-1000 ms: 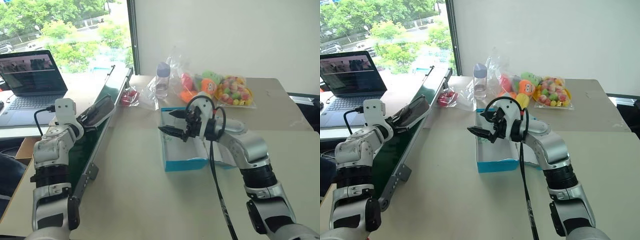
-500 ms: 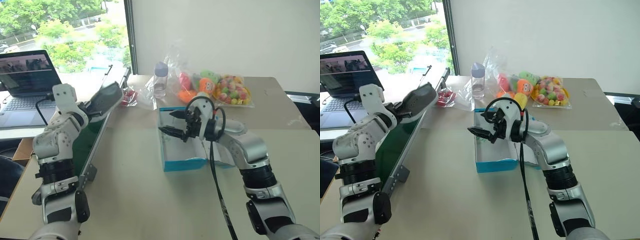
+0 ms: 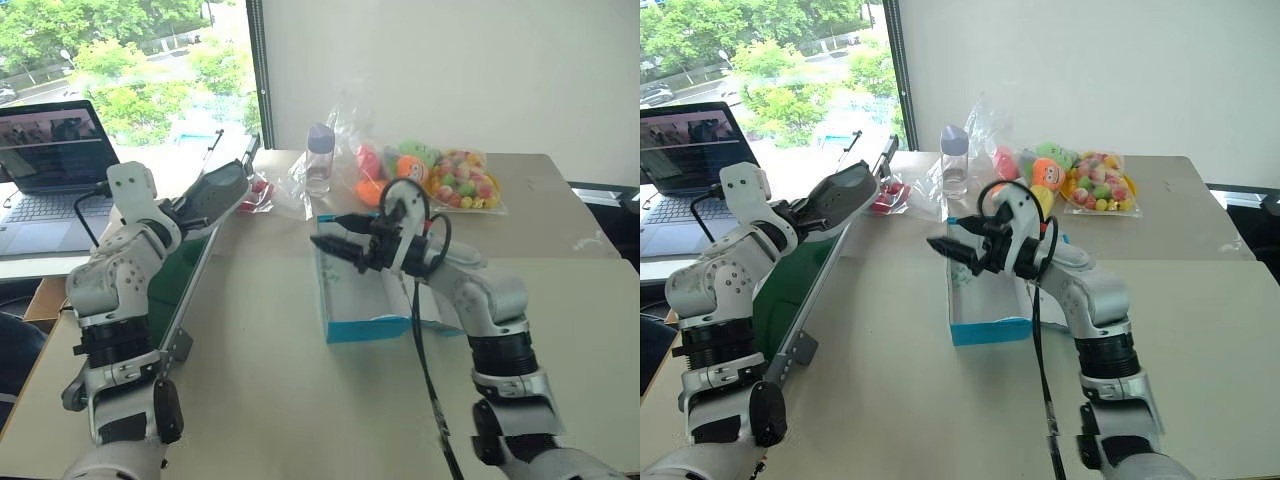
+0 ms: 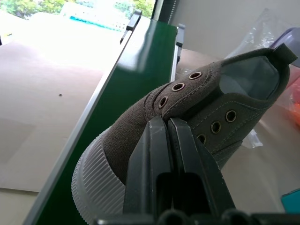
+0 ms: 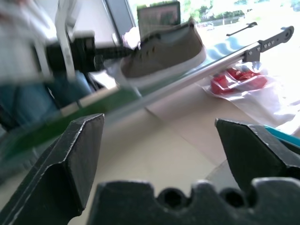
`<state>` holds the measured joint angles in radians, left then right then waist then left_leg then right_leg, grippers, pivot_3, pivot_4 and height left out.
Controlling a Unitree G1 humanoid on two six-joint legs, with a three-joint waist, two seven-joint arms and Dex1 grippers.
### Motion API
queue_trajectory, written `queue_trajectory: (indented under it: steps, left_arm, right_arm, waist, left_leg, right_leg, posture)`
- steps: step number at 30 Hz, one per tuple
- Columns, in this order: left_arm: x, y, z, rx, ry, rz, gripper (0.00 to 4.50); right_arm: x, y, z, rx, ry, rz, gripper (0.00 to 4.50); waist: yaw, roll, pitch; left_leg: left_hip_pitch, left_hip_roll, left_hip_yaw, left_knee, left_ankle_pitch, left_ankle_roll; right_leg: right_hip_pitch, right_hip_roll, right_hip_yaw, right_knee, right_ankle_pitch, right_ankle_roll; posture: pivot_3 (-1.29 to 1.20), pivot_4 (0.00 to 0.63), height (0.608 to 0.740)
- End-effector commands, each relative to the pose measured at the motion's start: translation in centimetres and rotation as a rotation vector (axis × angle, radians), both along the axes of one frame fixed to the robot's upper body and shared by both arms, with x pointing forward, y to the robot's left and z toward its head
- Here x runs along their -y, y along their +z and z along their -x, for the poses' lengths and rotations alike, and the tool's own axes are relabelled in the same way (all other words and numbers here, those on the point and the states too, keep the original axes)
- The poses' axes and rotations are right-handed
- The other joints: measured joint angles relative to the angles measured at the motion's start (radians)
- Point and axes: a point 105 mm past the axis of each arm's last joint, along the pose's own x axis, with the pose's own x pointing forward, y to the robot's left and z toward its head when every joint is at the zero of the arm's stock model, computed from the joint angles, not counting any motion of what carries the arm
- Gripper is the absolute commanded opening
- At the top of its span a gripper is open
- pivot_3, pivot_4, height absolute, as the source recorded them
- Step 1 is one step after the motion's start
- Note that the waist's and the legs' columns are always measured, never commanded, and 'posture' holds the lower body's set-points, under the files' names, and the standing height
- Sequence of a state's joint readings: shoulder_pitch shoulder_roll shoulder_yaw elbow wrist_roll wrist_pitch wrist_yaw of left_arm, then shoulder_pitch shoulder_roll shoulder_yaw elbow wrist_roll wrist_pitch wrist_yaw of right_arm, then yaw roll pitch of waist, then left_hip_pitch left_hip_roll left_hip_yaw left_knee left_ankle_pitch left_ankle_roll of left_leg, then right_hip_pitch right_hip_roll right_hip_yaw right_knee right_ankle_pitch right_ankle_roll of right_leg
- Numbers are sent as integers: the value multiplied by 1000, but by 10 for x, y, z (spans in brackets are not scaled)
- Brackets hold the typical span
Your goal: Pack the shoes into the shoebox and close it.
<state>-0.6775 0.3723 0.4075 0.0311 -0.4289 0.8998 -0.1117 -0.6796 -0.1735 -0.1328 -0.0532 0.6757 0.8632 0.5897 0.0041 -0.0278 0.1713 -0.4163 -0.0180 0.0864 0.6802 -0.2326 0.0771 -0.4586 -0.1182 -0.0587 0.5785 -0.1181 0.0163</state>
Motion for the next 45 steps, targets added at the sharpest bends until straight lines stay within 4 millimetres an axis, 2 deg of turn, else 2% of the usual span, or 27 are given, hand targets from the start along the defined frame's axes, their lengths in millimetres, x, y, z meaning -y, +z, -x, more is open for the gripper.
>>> queue_trajectory:
  steps: [1, 5, 13, 20, 28, 34, 45]
  left_arm:
    - [30, 37, 0, 117, -74, 26, 37]
    - [63, 49, -3, 143, -144, 68, 37]
    - [111, 60, -2, 146, -255, 131, 37]
    - [135, 63, 2, 131, -304, 156, 37]
    - [157, 80, 8, 152, -371, 164, 37]
    - [154, 91, 6, 171, -368, 160, 37]
    - [166, 84, 11, 141, -393, 168, 37]
  right_arm:
    - [6, 20, -5, -108, -15, -199, 4500]
    - [-3, 22, -8, -226, -4, -327, 4500]
    - [-9, 15, -19, -303, -78, -391, 4500]
    - [-2, 25, -34, -258, -165, -426, 4500]
    - [13, 18, -40, -251, -220, -427, 4500]
    - [17, 13, -39, -255, -230, -430, 4500]
    - [17, 23, -44, -224, -232, -474, 4500]
  waist:
    - [3, 0, 0]
    - [3, 0, 0]
    - [-12, 0, 0]
    - [-18, 0, 0]
    - [-17, 0, 0]
    - [-19, 0, 0]
    - [-18, 0, 0]
  left_leg:
    - [0, 0, 0, 0, -1, 2]
    - [0, -1, -1, -1, -2, 2]
    - [0, 0, -1, -1, 1, 7]
    - [0, 0, -1, -1, 3, 12]
    - [-1, 0, 0, -1, 3, 12]
    - [-1, 0, 0, -1, 3, 13]
    - [-1, 0, 0, -1, 3, 13]
  right_leg:
    - [0, -1, 0, 0, 0, 0]
    - [0, -1, -1, 0, 0, 0]
    - [0, 2, 0, 0, 0, 0]
    - [0, 5, 3, 0, 0, 0]
    - [0, 5, 4, 0, 0, 0]
    - [0, 6, 4, 0, 0, 0]
    - [0, 6, 4, 0, 0, 0]
  posture:
    - [0, 150, 740]
    - [0, 150, 740]
    - [0, 150, 740]
    - [0, 150, 740]
    - [0, 150, 740]
    - [0, 150, 740]
    - [0, 150, 740]
